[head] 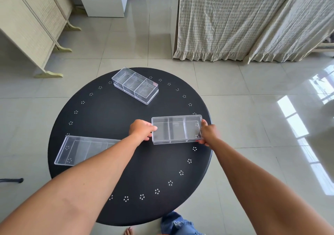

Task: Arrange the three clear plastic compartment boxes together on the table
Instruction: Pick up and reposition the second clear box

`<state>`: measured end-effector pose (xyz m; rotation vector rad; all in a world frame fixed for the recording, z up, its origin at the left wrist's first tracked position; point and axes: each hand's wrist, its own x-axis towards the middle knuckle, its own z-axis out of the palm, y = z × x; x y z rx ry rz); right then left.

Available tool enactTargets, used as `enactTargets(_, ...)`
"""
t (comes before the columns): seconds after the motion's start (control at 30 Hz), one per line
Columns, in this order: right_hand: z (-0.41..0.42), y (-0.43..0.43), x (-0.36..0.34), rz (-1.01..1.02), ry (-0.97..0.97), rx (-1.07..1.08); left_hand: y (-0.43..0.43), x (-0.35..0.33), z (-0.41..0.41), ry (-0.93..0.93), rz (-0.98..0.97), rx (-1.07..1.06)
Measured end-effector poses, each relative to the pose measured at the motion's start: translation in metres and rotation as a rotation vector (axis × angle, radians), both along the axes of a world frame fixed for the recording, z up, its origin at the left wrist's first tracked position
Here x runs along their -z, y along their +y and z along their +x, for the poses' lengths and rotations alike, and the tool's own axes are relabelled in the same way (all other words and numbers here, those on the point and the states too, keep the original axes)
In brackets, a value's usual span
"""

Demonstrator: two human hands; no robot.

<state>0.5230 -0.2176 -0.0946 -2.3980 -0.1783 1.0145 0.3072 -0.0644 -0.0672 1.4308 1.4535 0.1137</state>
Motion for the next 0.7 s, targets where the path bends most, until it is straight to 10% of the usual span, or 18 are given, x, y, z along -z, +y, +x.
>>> enactTargets(0.7, 0.01, 0.097, -0.042, 0.143, -0.324, -0.295, 0.079, -0.031, -0.018, 0.151, 0.218, 0.029)
